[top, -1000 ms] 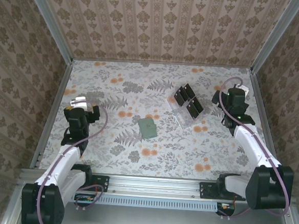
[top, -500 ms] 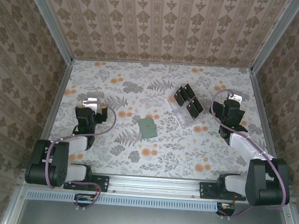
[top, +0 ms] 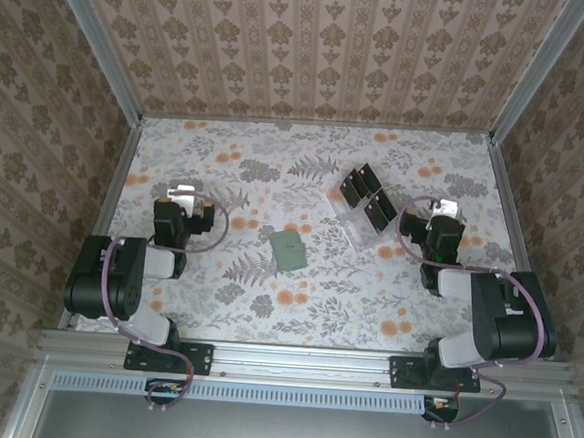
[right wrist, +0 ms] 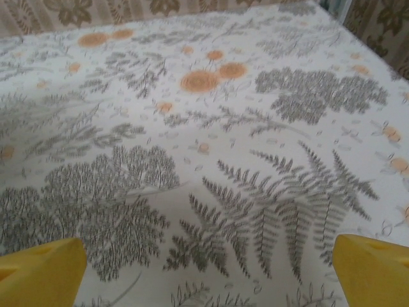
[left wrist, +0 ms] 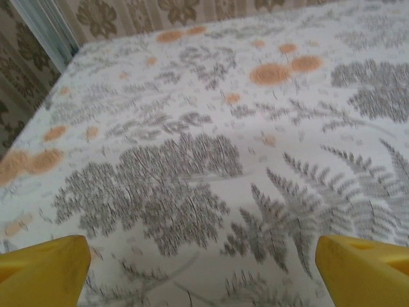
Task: Put the credit cards into the card holder
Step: Reset both arms
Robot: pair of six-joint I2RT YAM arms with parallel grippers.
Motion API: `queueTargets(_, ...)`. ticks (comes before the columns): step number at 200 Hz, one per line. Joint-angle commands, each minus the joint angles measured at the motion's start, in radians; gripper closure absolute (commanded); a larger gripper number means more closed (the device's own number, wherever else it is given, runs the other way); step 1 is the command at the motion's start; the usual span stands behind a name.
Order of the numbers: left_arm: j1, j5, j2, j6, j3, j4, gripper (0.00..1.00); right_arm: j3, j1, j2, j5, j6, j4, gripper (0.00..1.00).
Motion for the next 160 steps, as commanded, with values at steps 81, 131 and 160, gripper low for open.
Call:
queueTargets(81, 0.057, 0.079, 0.003, -0.042, 0.044, -0.039, 0.0, 0.053, 0.013, 0.054, -0.092, -0.068, 0.08, 0.0)
queueTargets(131, 0.047, 0.058, 0.0, -0.035, 0.037, -0.03, 0.0, 0.061, 0.026, 0.059, -0.082, -0.078, 0.073, 0.0)
queueTargets(160, 0.034, 0.028, 0.0, -0.031, 0.038, -0.03, 0.0, 0.06, 0.025, 0.056, -0.083, -0.079, 0.075, 0.0)
